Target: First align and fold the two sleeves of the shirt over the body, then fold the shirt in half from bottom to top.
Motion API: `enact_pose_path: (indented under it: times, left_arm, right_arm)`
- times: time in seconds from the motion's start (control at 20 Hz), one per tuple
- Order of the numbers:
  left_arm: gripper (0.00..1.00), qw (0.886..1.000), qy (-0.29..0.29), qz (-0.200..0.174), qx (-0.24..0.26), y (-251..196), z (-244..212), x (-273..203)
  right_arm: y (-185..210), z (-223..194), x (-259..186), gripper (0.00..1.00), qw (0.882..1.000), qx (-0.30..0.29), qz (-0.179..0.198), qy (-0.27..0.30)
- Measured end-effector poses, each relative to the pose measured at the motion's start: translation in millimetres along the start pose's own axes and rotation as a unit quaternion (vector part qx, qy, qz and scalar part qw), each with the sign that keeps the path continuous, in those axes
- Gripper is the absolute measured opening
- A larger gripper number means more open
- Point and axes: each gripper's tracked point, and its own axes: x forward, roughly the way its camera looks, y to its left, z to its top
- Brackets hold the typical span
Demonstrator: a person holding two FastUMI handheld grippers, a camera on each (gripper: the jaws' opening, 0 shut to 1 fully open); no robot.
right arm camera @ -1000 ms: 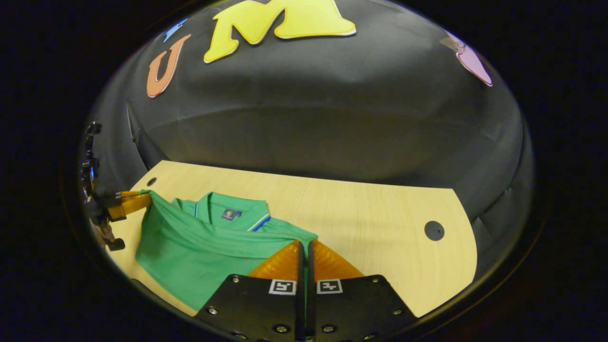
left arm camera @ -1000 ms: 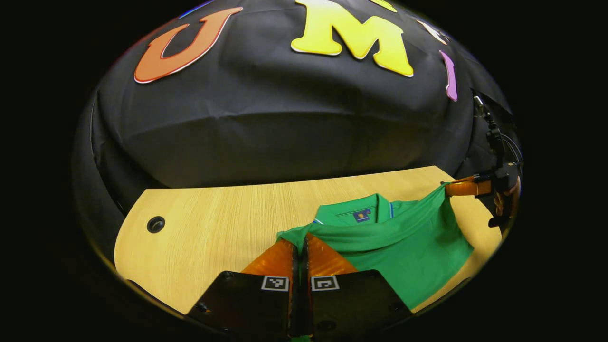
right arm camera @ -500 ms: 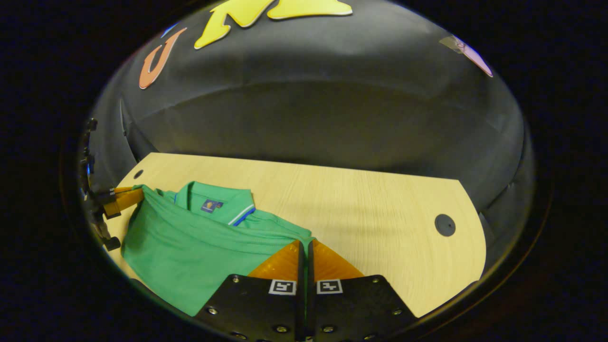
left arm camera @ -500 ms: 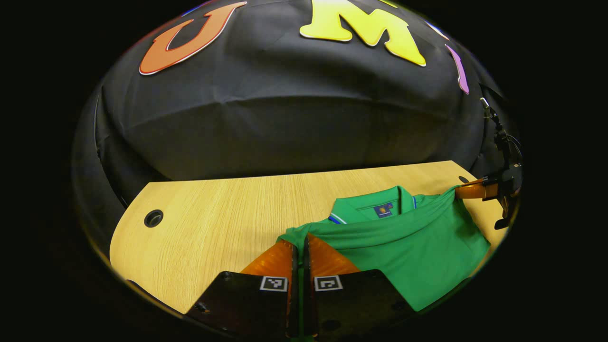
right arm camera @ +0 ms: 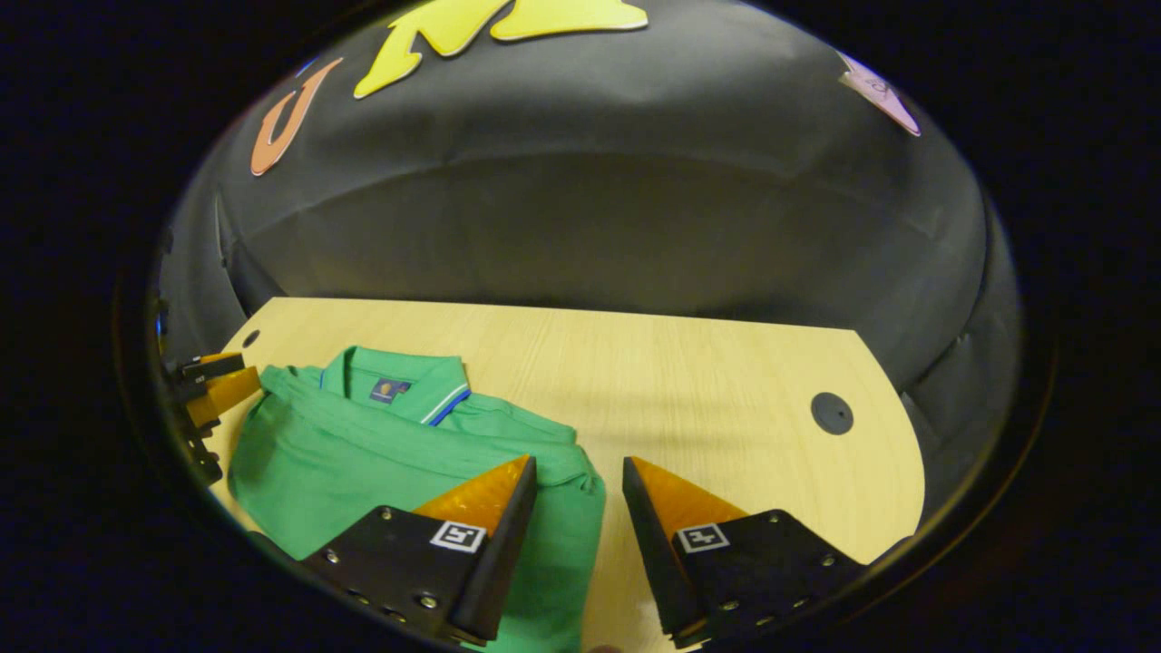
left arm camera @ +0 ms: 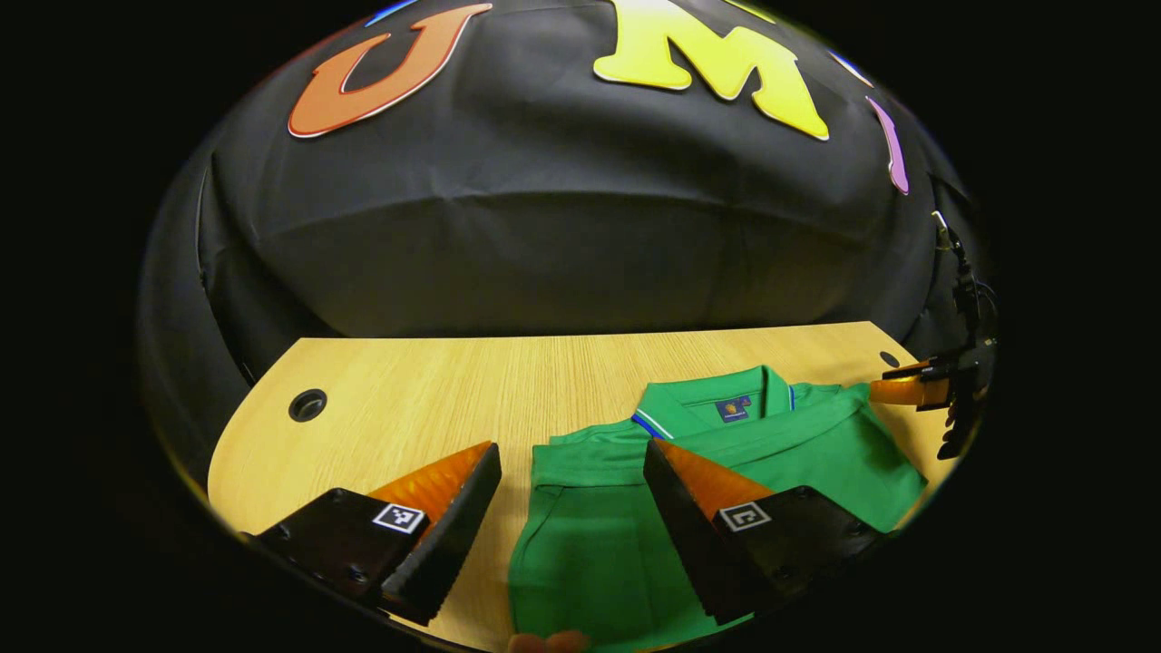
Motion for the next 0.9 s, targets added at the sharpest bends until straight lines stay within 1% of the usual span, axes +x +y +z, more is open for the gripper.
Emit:
enact_pose_path:
  times: [0.2,0.35,0.45,0.6,0.8,0.9]
  left_arm:
    - [1.0,1.0,-0.016,0.008,-0.023,1.9,17.6,-30.4]
    - [1.0,0.999,-0.037,0.014,-0.031,0.1,39.6,-63.2]
    - [1.0,0.998,-0.058,0.024,-0.026,0.5,59.5,-92.1]
    - [1.0,0.995,-0.091,0.041,-0.015,-5.9,89.9,-141.2]
    - [1.0,0.987,-0.151,0.056,0.012,-24.8,129.4,-218.3]
    - [1.0,0.983,-0.174,0.058,0.017,-37.6,139.5,-251.7]
  right_arm:
    - [-4.7,14.2,-33.9,0.62,0.999,0.002,-0.016,-0.029]
    - [-4.2,30.8,-72.8,0.62,0.998,-0.001,-0.022,-0.062]
    - [-3.0,45.2,-107.5,0.62,0.996,-0.002,-0.025,-0.091]
    - [-1.1,71.2,-169.5,0.61,0.989,-0.008,-0.038,-0.142]
    - [9.3,99.1,-262.8,0.61,0.975,-0.026,-0.056,-0.213]
    - [20.1,104.9,-305.8,0.61,0.968,-0.032,-0.059,-0.242]
